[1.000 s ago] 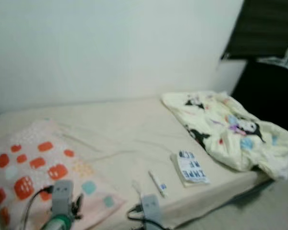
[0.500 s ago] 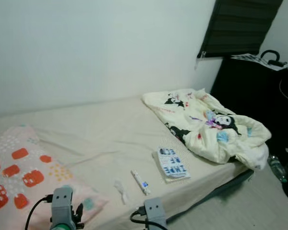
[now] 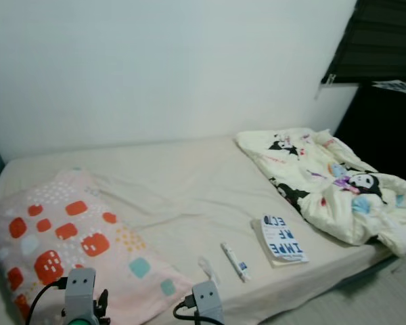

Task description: Clean up the room

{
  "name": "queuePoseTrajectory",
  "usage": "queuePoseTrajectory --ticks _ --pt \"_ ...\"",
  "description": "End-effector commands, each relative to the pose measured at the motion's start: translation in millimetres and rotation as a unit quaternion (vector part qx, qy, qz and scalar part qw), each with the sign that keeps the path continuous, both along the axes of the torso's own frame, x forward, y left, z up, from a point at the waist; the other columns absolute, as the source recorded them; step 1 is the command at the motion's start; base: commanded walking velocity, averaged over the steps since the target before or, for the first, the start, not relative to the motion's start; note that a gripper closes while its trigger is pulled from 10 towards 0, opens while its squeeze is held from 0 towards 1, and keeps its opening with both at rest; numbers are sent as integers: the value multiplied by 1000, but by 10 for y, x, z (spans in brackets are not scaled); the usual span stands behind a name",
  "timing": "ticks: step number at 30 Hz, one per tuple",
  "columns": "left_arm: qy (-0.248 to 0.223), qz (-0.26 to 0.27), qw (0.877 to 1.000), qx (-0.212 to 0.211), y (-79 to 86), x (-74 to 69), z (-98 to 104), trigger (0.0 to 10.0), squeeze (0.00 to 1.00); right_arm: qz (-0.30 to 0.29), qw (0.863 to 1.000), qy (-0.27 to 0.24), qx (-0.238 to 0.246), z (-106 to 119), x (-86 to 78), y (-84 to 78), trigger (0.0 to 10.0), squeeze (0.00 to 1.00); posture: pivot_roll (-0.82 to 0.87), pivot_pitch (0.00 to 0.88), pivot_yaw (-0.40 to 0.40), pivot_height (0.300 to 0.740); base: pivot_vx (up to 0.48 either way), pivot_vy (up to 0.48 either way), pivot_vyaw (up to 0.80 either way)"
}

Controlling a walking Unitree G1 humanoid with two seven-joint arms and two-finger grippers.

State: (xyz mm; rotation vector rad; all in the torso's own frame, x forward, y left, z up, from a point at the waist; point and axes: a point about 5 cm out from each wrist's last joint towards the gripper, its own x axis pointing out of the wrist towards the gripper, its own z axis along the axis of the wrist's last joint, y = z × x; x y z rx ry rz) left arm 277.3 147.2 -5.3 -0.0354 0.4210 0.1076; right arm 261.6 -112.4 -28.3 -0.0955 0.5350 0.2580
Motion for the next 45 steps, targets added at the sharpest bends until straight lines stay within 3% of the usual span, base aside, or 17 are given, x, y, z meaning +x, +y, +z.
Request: queuePoseTrajectory --ticks 1,9,13,20,26,32,45 --pt "6 -7 1000 5 -29 -35 -31 10000 0 -6 1000 13 -1 -53 -60 -22 10000 0 38 9 1 740 0 0 800" --pt "0 -6 1000 11 -8 -23 -9 10000 0 -13 1000 12 0 -57 -66 -39 10000 0 41 13 3 740 0 0 800" --pt "-1 -4 1000 12 0 -20 -6 10000 0 -31 999 13 11 -51 -53 -55 10000 0 42 14 2 740 0 0 0" --pt "-5 -7 1000 21 4 -7 10 10000 0 -7 1000 5 1 -35 -44 -15 10000 0 43 13 5 740 0 0 0" --pt "-8 -11 1000 24 -4 -1 22 10000 0 0 1000 5 0 -40 -55 7 10000 0 42 16 6 740 0 -470 800" --pt "-2 12 1000 -2 18 -17 4 10000 0 -20 1000 9 13 -51 -68 -19 10000 0 40 14 6 740 0 0 0" --pt "-6 18 1000 7 39 -11 17 10000 0 -23 1000 6 13 -30 -37 -32 10000 0 45 20 -2 740 0 0 0"
